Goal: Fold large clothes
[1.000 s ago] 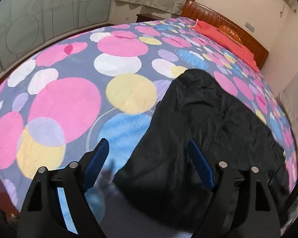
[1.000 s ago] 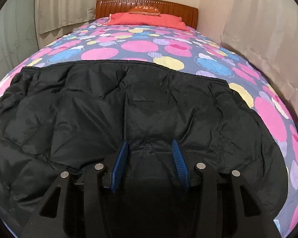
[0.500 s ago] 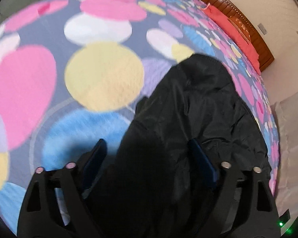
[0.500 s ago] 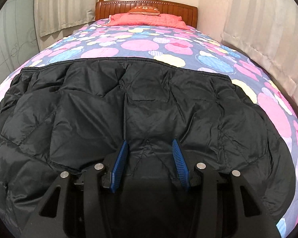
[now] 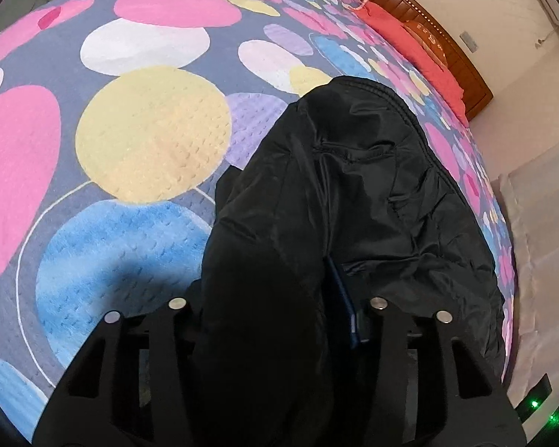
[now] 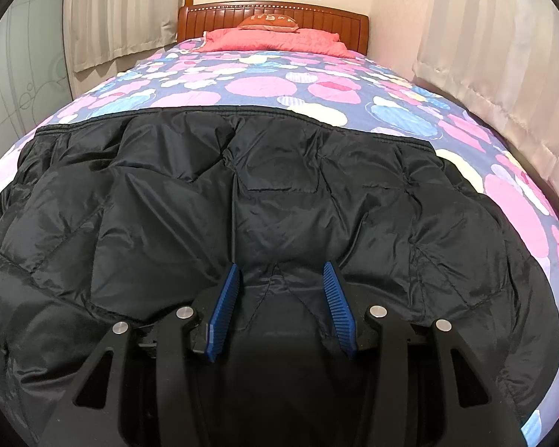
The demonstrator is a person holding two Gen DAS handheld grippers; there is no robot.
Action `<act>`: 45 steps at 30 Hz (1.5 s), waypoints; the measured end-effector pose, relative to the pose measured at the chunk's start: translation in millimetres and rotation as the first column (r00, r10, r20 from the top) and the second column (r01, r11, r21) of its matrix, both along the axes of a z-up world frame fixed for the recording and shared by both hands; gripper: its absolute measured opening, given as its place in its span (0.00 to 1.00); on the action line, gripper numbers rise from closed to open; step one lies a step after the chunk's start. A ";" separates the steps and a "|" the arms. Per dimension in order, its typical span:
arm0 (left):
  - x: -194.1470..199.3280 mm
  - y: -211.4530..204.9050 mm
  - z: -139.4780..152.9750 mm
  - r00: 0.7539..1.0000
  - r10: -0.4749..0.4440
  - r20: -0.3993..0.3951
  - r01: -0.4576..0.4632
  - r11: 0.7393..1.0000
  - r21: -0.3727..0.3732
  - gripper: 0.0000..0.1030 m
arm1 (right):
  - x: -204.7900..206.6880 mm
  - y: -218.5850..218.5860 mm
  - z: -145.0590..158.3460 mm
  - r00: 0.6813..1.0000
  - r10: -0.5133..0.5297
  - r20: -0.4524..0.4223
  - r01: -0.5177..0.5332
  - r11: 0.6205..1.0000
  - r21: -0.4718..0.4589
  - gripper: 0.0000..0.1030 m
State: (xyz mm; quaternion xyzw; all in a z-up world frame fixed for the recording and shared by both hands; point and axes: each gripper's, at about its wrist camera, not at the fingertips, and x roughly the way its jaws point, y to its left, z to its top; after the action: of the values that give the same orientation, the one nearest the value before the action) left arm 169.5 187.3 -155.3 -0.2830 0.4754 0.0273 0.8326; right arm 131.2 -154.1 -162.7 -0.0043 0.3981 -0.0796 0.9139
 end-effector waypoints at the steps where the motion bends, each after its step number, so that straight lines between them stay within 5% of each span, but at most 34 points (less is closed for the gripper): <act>1: -0.4 -0.8 0.3 1.000 -0.001 0.002 0.001 1.000 0.005 0.45 | 0.5 0.3 0.0 1.000 0.000 0.001 0.000 1.000 -0.002 0.47; 28: -2.5 -12.7 16.3 0.998 -0.043 0.038 0.039 0.994 0.098 0.22 | 0.4 0.1 -1.0 1.000 -0.001 0.003 0.001 1.000 -0.003 0.47; 32: 0.2 -8.5 9.2 0.998 -0.067 0.018 0.066 0.995 0.081 0.35 | 0.2 0.6 -1.1 1.000 -0.001 0.002 0.001 1.000 -0.004 0.47; 35: 1.2 -1.2 3.8 0.996 -0.087 -0.008 0.088 0.994 0.068 0.62 | -0.1 0.8 -1.2 1.000 -0.001 0.003 0.001 1.000 -0.004 0.47; 39: -4.4 5.9 1.8 0.988 -0.152 0.017 0.152 0.988 0.039 0.73 | 0.0 0.9 -1.5 1.000 -0.001 0.003 0.001 1.000 -0.005 0.47; 45: -4.4 3.6 -2.0 0.989 -0.150 0.018 0.149 0.989 0.018 0.76 | -0.3 1.3 -1.8 1.000 -0.002 0.003 0.002 1.000 -0.007 0.47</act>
State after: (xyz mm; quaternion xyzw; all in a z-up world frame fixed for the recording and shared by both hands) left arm 165.1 190.9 -157.3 -0.2398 0.4871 -0.0340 0.8391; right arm 130.9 -152.8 -164.5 -0.0069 0.3965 -0.0819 0.9143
